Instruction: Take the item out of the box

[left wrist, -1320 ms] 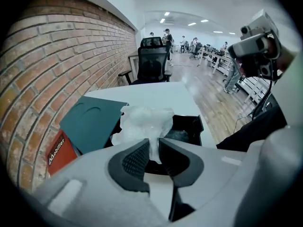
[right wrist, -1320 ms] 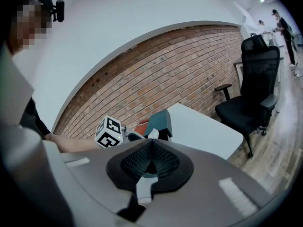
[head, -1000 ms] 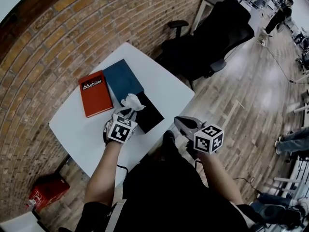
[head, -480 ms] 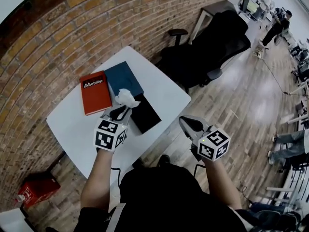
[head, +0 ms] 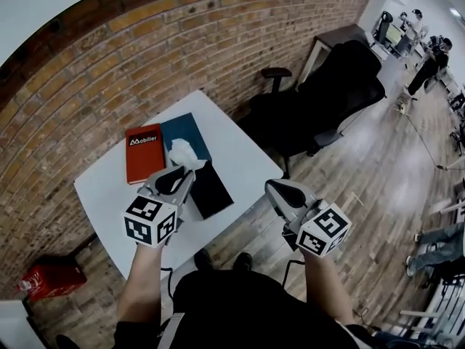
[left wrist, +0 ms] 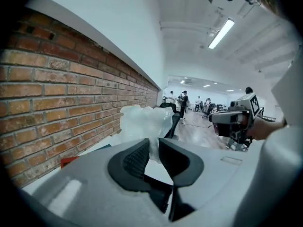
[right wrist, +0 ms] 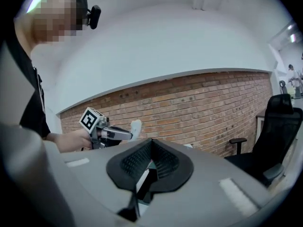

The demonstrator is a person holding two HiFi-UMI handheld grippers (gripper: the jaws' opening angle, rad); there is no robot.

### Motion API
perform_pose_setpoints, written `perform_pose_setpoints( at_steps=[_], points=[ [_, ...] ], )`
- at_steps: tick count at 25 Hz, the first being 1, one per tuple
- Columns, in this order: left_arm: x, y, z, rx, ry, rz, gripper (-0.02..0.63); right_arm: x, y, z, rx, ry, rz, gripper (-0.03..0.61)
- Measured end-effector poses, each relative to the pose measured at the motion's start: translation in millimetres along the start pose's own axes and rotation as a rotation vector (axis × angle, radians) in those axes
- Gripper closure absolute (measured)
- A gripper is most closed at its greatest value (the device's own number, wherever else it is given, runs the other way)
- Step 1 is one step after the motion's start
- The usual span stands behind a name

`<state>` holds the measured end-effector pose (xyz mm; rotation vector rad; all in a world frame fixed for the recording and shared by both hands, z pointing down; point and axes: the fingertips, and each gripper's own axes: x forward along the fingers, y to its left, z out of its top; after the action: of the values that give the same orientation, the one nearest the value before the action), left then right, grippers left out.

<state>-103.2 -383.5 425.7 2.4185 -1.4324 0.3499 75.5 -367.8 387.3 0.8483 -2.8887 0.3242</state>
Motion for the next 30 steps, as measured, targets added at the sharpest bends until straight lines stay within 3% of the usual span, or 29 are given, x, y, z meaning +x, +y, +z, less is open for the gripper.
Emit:
perform_pose_setpoints(
  at_steps=[11,17,30],
  points=[
    [-11.9,-11.3,42.9,0.053,-0.128,0.060,0.545,-31.2,-20.7,9.5,-0.130,-0.048,-0.049,0.578],
    [-18.0,-3.5,40.7,0.052,-0.172,0.093,0.545,-33.9,-13.3,9.1,-0.046,-0.115,-0.008,0.580],
    [-16.7,-9.3,24.9,0.031,-0.164,0.068,0.545,-20.4,-13.0,-7.2,-0.029,-0.088,-0.039,0.580]
  ],
)
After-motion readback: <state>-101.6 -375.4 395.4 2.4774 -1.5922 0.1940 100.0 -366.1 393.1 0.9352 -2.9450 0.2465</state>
